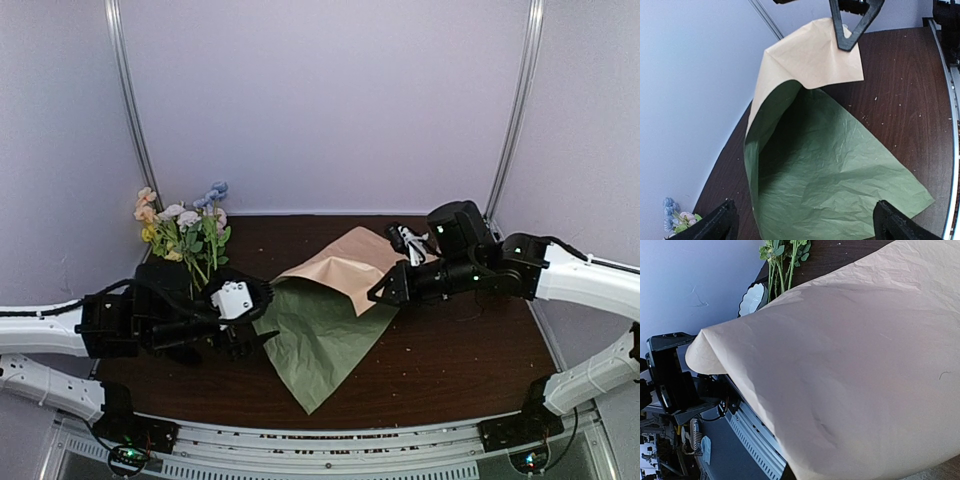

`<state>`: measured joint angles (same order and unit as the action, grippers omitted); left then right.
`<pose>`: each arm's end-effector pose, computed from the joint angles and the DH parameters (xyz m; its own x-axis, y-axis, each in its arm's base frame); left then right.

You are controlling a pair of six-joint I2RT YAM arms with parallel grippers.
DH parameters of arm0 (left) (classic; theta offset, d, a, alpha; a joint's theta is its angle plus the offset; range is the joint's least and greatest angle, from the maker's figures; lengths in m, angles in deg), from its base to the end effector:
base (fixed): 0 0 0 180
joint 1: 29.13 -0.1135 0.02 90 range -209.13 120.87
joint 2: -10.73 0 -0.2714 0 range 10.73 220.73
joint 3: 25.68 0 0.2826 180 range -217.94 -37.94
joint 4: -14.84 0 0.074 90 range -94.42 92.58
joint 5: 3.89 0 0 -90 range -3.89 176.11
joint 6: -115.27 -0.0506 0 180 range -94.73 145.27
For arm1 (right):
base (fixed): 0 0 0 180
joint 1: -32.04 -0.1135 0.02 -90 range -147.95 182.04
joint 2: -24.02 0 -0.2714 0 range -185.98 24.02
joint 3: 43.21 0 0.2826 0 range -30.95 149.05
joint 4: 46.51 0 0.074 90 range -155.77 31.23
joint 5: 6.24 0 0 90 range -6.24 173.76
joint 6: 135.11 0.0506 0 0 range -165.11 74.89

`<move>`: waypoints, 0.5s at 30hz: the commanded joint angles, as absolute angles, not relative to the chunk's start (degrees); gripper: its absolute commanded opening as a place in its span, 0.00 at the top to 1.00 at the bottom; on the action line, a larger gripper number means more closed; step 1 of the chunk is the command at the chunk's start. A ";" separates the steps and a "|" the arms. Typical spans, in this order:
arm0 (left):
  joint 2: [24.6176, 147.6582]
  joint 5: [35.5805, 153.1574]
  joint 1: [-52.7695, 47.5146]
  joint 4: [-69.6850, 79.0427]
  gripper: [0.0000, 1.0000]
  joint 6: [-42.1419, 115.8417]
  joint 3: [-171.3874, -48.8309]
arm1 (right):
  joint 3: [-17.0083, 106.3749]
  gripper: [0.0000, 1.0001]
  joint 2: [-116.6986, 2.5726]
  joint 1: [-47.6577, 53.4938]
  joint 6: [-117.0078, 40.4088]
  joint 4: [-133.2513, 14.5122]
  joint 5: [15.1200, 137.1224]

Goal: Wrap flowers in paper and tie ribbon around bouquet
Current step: Unfold the folded wrapping paper at the center of the board.

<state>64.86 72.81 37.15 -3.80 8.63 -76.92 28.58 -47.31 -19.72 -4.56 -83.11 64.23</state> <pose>0.1144 -0.2314 0.2740 0.0890 0.4901 -0.8671 0.8135 0.4666 0.3473 0.1811 0.2571 0.3011 -0.8672 -0.1106 -0.4855 -0.4521 0.5833 0.6748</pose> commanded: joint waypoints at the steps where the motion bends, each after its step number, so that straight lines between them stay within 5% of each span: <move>1: 70.60 66.04 36.68 -3.62 0.04 5.73 -82.01 | 32.55 1.00 -47.76 -20.26 -8.99 -88.57 63.27; 4: 74.70 62.34 36.34 -0.77 0.08 2.36 -84.59 | 33.80 1.00 -47.62 -20.45 -10.55 -90.50 62.65; 11: 80.85 66.39 34.59 -1.01 0.37 1.86 -89.05 | 35.41 1.00 -47.98 -21.25 -13.98 -93.90 60.48; 13: 81.40 68.15 34.59 -0.65 0.56 2.99 -89.53 | 36.11 1.00 -48.44 -21.33 -14.90 -94.75 59.71; 15: 81.57 69.03 34.59 -0.39 0.86 4.52 -90.06 | 36.79 1.00 -48.61 -21.29 -15.47 -95.42 60.01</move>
<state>80.99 66.08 34.66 -3.25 3.18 -87.68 34.13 -47.92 -20.84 -12.71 -93.01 61.06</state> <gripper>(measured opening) 0.397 0.011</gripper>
